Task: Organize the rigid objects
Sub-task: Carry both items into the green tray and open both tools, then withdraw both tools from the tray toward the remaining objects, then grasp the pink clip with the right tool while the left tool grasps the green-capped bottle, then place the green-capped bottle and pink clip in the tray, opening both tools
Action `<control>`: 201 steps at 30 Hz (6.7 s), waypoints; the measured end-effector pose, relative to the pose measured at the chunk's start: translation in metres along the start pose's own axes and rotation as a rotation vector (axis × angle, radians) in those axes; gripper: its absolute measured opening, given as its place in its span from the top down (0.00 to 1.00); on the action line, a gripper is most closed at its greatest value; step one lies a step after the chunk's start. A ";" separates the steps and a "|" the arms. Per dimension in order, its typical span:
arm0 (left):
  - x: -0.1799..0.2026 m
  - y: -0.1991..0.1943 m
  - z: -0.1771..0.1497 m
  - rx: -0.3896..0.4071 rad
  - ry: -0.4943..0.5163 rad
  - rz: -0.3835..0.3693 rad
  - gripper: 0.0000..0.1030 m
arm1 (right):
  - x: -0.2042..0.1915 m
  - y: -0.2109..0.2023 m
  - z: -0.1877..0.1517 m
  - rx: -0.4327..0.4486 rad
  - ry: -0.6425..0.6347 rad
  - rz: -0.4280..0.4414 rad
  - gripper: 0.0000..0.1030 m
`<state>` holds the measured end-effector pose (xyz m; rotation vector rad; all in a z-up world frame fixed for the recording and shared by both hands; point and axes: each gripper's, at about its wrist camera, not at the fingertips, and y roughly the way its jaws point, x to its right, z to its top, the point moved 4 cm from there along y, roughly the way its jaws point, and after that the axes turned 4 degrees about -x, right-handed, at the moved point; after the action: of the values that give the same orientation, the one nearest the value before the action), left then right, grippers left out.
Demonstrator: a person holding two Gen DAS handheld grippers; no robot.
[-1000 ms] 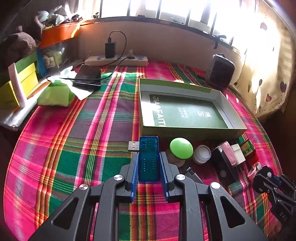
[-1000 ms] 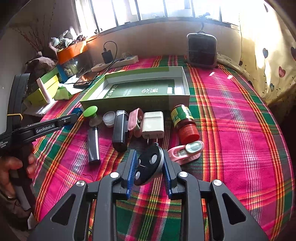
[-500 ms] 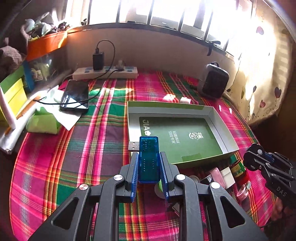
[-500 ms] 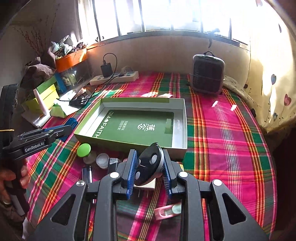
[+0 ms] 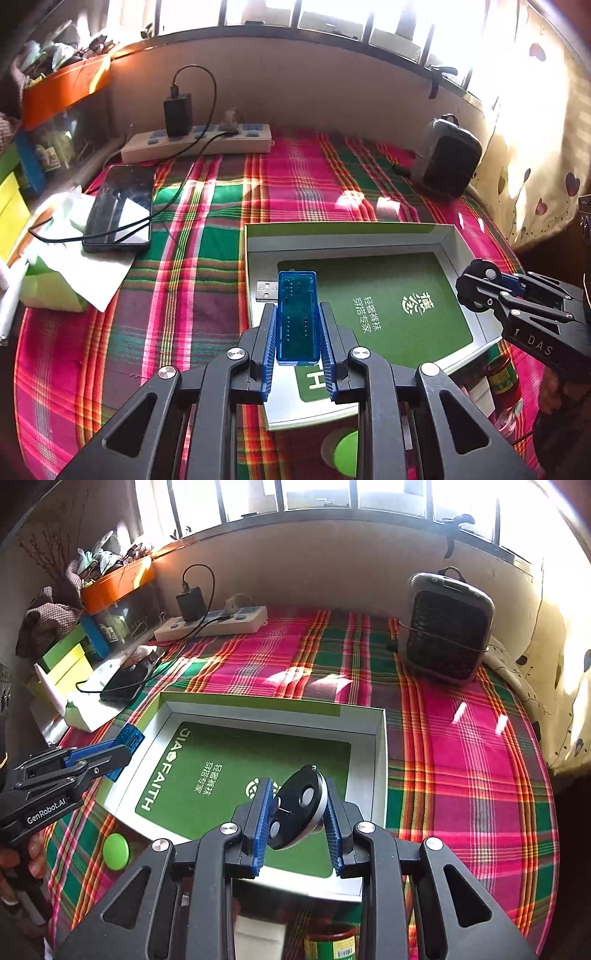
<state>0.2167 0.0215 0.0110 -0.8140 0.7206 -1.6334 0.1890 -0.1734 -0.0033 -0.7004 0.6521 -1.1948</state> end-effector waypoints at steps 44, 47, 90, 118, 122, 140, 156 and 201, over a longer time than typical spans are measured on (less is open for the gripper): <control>0.010 0.035 0.011 -0.036 0.033 0.030 0.79 | 0.005 0.058 0.019 -0.069 -0.009 -0.014 0.60; 0.008 0.031 0.011 -0.030 0.025 0.027 0.78 | 0.005 0.054 0.020 -0.058 -0.005 -0.011 0.56; -0.004 -0.066 -0.095 0.041 -0.030 -0.132 0.70 | 0.005 -0.081 -0.141 0.074 0.274 -0.220 0.52; -0.003 -0.053 -0.103 -0.013 -0.010 -0.177 0.70 | 0.020 -0.061 -0.161 0.000 0.338 -0.289 0.46; 0.000 -0.051 -0.101 -0.018 -0.017 -0.177 0.70 | 0.020 -0.057 -0.157 -0.007 0.301 -0.291 0.46; 0.022 -0.031 -0.087 -0.036 -0.002 -0.119 0.61 | 0.046 -0.067 -0.165 0.021 0.297 -0.229 0.82; 0.029 -0.013 -0.078 -0.048 0.000 -0.049 0.61 | 0.057 -0.067 -0.165 0.029 0.304 -0.182 0.82; 0.028 -0.055 -0.051 0.042 0.013 -0.088 0.69 | 0.049 -0.098 -0.133 0.104 0.232 -0.172 0.82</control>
<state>0.1406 0.0070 0.0301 -0.8152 0.6657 -1.7281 0.0404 -0.2597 -0.0150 -0.5429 0.7271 -1.4726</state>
